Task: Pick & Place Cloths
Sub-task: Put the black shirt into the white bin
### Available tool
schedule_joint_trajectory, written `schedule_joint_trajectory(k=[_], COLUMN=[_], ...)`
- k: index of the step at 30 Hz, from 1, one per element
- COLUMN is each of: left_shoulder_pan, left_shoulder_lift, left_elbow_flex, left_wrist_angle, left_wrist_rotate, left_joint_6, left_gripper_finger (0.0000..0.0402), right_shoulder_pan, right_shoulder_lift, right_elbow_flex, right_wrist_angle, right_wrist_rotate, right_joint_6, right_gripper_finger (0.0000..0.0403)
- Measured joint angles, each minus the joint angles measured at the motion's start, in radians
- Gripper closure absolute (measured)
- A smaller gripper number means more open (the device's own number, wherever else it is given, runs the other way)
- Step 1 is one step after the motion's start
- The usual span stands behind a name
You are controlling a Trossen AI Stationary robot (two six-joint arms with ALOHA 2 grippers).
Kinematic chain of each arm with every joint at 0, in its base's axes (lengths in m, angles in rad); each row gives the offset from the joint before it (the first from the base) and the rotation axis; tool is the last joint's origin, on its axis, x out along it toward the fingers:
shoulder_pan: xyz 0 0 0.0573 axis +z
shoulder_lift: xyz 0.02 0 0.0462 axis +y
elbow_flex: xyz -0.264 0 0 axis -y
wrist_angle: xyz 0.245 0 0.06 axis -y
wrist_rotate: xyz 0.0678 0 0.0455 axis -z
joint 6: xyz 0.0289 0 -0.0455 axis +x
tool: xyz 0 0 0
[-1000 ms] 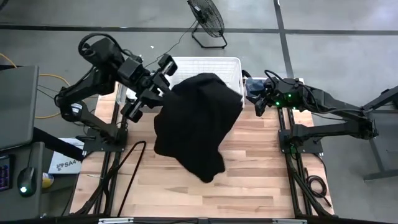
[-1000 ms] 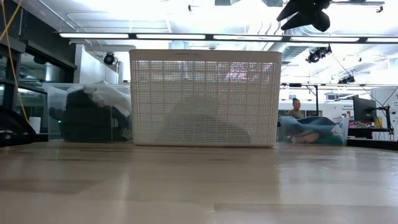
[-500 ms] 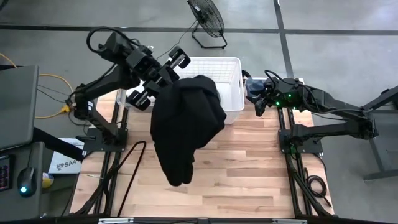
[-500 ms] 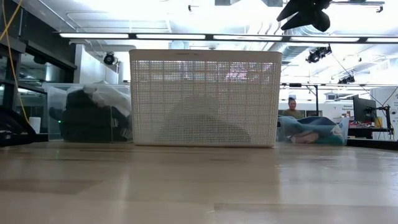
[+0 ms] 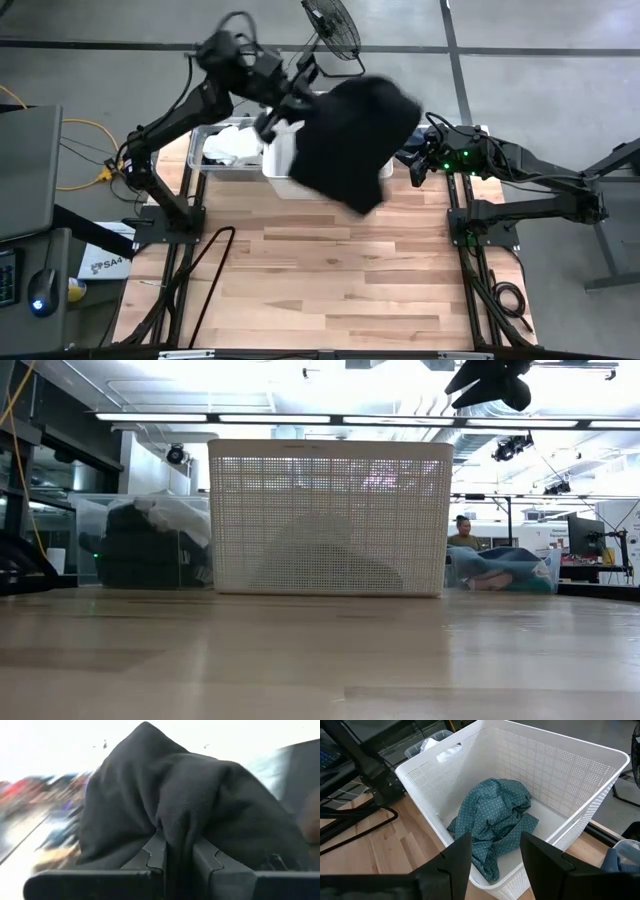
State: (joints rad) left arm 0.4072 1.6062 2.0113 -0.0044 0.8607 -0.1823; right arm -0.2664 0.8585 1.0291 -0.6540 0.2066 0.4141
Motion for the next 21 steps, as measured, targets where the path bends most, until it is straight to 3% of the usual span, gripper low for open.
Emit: schedule_joint_trajectory(k=[6,11,15,21], left_shoulder_pan=[0.076,0.114,0.125,0.123], left_shoulder_lift=[0.028,0.096,0.179,0.292], left_elbow_flex=[0.0,-0.001,-0.001,-0.001], left_wrist_angle=[-0.423,-0.605,-0.673,-0.712], left_wrist_rotate=[-0.313,-0.487,-0.583,-0.626], left_joint_6=[0.195,0.258,0.265,0.24], left_gripper_finger=[0.0363,0.0363,0.0363,0.0363], right_shoulder_pan=[0.0,0.0,0.0,0.0], right_shoulder_lift=[0.0,0.0,0.0,0.0], right_elbow_flex=[0.0,0.0,0.0,0.0], right_wrist_angle=[0.0,0.0,0.0,0.0], right_wrist_rotate=[0.0,0.0,0.0,0.0], right_joint_6=[0.0,0.0,0.004,0.006], right_gripper_finger=[0.0243,0.0243,0.0243,0.0243])
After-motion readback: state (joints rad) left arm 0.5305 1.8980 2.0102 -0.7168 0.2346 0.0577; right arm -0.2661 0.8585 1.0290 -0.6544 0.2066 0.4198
